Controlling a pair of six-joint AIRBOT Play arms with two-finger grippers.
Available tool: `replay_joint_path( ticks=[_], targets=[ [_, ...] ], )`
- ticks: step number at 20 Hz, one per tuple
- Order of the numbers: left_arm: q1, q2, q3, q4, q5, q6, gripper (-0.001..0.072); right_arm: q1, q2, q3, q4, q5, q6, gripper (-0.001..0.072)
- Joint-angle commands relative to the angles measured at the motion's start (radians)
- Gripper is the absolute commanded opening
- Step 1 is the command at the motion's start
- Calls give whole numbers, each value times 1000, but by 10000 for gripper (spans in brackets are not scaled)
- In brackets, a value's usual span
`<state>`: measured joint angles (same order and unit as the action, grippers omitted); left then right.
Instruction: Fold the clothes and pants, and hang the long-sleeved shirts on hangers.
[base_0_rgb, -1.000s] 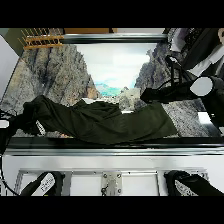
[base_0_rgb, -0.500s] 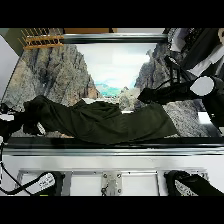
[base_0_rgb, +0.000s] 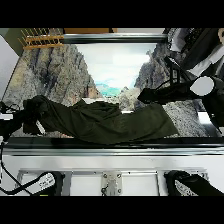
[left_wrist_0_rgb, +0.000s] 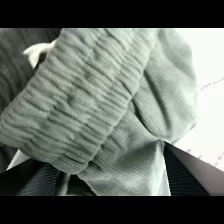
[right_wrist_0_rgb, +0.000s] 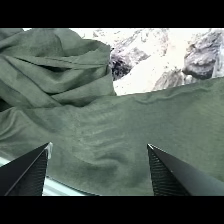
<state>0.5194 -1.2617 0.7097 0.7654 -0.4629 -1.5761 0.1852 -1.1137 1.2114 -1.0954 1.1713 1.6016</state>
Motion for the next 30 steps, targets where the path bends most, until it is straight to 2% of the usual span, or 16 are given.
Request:
replay_joint_path(
  ticks=[1, 8, 9, 10, 11, 12, 14, 17, 20, 22, 23, 26, 30],
  targets=[
    [0, 35, 1, -8, 36, 10, 652, 1, -6, -1, 1, 1, 0, 651],
    [-86, 35, 1, -6, 141, 10, 651, 1, -23, -2, 1, 19, 0, 652],
    [-100, 35, 1, -6, 163, 10, 599, 1, -23, -2, 1, 19, 0, 651],
    [-109, 35, 1, -6, 180, 10, 306, 1, -23, -2, 0, 19, 0, 652],
    [-113, 35, 1, -7, 195, 10, 64, 0, -23, -2, 0, 18, -1, 651],
    [-113, 37, 3, -7, 197, 9, 21, -5, -21, -2, 0, 18, -1, 651],
    [-113, 42, 32, 0, 150, 14, 21, -31, -2, -2, 0, 19, 0, 651],
    [-113, 80, 79, 2, 84, 78, 21, -120, 61, -11, -9, 86, 13, 652],
    [-113, 131, 99, 2, 34, 130, 21, -306, 175, -131, -69, 161, 99, 652],
    [-113, 150, 99, 2, 5, 140, 21, -468, 246, -280, -137, 161, 229, 652],
    [-114, 149, 99, 0, -2, 140, 21, -553, 257, -356, -136, 152, 251, 652],
    [-121, 149, 84, 3, -8, 140, 21, -703, 255, -546, -98, 69, 233, 652],
    [-121, 149, 78, 2, -16, 140, 21, -692, 219, -720, 20, -75, 176, 652]
  ],
)
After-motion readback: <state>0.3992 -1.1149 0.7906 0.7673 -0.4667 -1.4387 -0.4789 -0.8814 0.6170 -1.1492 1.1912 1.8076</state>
